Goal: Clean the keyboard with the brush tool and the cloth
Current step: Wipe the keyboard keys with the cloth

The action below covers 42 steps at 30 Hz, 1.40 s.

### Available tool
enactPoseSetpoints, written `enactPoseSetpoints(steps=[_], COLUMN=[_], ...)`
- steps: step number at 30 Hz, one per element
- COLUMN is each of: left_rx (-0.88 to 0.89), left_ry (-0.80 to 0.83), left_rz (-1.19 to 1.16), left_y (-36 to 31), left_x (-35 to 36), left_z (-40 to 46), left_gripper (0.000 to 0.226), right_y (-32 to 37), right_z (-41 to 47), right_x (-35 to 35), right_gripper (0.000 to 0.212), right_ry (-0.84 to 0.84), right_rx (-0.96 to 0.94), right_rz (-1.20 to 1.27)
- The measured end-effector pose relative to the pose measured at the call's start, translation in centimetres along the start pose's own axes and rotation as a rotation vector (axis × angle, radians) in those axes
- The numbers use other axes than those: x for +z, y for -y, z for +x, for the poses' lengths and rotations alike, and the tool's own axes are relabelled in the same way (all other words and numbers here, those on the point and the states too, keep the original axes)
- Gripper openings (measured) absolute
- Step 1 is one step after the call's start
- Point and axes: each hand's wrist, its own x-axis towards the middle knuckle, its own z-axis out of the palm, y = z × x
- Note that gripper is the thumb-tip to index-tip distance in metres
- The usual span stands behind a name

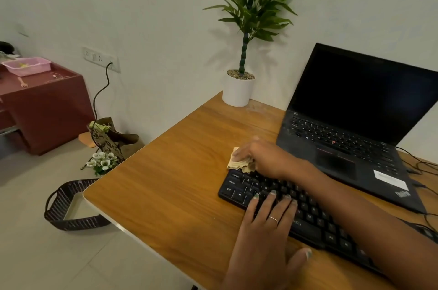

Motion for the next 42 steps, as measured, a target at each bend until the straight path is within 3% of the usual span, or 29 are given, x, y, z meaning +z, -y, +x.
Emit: enactPoseSetpoints(steps=[2, 7, 14, 20, 23, 25, 32, 42], left_rx=[0.004, 0.009, -0.005, -0.009, -0.006, 0.002, -0.004, -0.043], left_ry=[-0.017, -0.048, -0.068, -0.068, -0.074, -0.085, -0.043, 0.010], left_rz=[0.013, 0.021, 0.055, 0.021, 0.029, 0.047, 0.005, -0.047], left_y=[0.0, 0.2, 0.2, 0.3, 0.2, 0.2, 0.3, 0.4], left_x=[0.2, 0.5, 0.8, 0.8, 0.8, 0.8, 0.6, 0.7], left_z=[0.1, 0.3, 0.1, 0.3, 0.2, 0.2, 0.4, 0.3], left_gripper=[0.073, 0.071, 0.073, 0.071, 0.073, 0.073, 0.068, 0.074], right_y=[0.4, 2.9, -1.7, -0.6, -1.6, -1.4, 0.9, -4.8], right_z=[0.1, -1.0, 1.4, -0.3, -0.2, -0.2, -1.7, -6.5], right_x=[0.2, 1.6, 1.4, 3.4, 2.3, 1.4, 2.7, 1.9], right_gripper=[0.043, 0.044, 0.052, 0.057, 0.068, 0.069, 0.068, 0.057], right_ry=[-0.013, 0.119, -0.097, -0.080, -0.121, -0.124, -0.137, -0.142], right_rx=[0.013, -0.156, 0.100, -0.024, 0.054, 0.107, 0.072, 0.277], right_rz=[-0.026, 0.047, -0.016, -0.096, 0.052, 0.026, -0.010, 0.082])
